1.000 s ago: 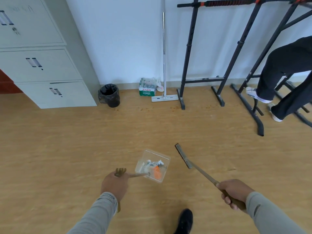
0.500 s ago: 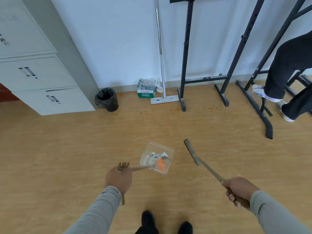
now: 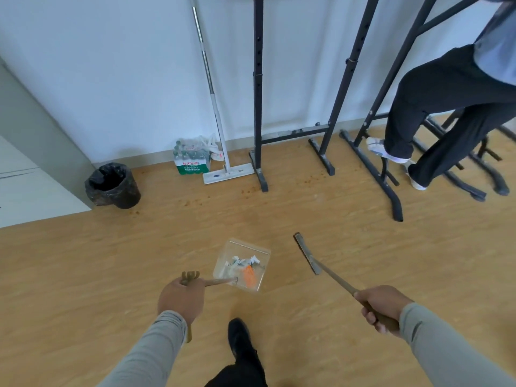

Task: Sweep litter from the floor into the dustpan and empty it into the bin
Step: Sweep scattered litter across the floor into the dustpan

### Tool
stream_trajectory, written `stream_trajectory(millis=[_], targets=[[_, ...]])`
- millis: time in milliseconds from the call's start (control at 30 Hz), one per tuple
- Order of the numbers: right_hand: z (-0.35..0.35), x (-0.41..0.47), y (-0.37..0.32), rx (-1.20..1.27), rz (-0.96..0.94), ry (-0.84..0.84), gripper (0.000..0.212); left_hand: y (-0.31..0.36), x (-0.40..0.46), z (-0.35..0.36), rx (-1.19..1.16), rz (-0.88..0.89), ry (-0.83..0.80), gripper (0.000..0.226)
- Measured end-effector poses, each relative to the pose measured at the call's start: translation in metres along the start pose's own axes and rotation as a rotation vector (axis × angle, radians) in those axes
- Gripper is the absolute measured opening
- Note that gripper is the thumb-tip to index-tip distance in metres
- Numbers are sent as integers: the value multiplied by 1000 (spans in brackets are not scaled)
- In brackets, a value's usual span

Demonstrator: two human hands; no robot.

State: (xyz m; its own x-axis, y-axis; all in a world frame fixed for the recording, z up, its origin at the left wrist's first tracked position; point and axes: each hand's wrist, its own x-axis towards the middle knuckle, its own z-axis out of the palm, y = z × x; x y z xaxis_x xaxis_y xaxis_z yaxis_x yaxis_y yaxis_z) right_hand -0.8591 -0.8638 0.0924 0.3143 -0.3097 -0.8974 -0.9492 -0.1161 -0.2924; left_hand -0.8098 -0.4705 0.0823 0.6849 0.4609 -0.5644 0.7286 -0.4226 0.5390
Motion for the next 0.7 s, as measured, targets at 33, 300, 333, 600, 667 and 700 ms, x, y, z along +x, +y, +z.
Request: stream_trajectory(millis=[33, 300, 333, 600, 667, 700], targets=[[1, 3, -12, 2, 4, 15, 22, 8, 13, 1, 1, 4, -14, 22], [12, 4, -93, 99, 10, 99, 26, 83, 93, -12, 49, 50, -103, 21], [11, 6, -100, 115, 11, 107, 26, 91, 99, -11, 56, 58, -115, 19], [-4, 42, -148, 193, 7, 154, 25, 148, 149, 11, 51, 46, -166, 18], [-13, 56, -160, 203, 16, 154, 24, 165, 156, 21, 66, 43, -166, 16], [-18, 64, -168, 211, 14, 154, 23, 175, 159, 26, 79, 40, -162, 17]])
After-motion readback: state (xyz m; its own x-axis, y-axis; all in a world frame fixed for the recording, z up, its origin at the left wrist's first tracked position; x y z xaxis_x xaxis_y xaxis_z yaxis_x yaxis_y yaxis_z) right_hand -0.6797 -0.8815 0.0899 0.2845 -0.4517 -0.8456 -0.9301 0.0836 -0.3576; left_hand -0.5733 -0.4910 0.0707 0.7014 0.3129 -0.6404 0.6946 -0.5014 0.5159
